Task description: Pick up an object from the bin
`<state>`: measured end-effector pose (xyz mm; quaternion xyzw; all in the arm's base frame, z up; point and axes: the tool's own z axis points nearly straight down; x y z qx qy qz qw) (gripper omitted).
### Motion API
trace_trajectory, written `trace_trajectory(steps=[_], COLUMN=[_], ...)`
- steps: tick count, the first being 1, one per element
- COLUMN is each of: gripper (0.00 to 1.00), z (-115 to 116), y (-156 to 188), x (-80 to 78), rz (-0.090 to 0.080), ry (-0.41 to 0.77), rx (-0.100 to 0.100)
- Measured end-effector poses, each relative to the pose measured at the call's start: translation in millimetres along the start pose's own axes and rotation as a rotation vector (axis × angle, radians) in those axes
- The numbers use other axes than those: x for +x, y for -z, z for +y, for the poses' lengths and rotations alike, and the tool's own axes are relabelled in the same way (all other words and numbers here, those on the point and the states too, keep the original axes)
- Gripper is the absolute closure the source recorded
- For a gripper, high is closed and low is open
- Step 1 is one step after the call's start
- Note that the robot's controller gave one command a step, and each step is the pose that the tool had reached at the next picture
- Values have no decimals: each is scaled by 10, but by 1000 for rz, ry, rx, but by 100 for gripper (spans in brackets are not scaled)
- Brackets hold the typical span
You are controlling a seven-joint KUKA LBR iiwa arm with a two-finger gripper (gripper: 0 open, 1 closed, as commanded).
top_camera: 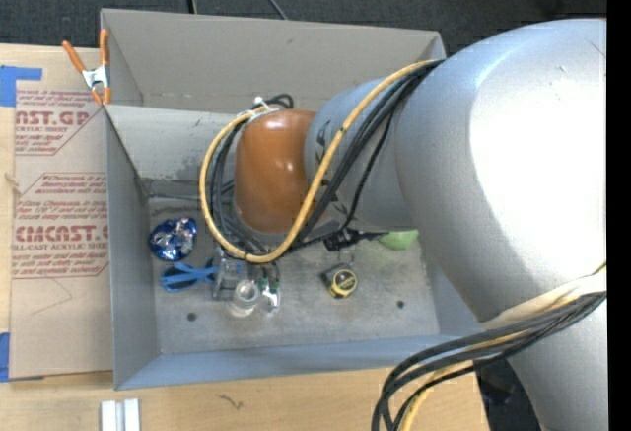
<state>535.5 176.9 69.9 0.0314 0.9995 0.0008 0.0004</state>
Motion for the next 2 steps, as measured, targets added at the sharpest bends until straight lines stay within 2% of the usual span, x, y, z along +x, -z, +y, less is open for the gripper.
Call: trace_trajectory(steps=[1, 2], gripper=[100, 100], z=[-36, 114], y=[1293, 1642], x=[18, 143], rz=[-8, -4], ry=[29, 9], rx=[-2, -2])
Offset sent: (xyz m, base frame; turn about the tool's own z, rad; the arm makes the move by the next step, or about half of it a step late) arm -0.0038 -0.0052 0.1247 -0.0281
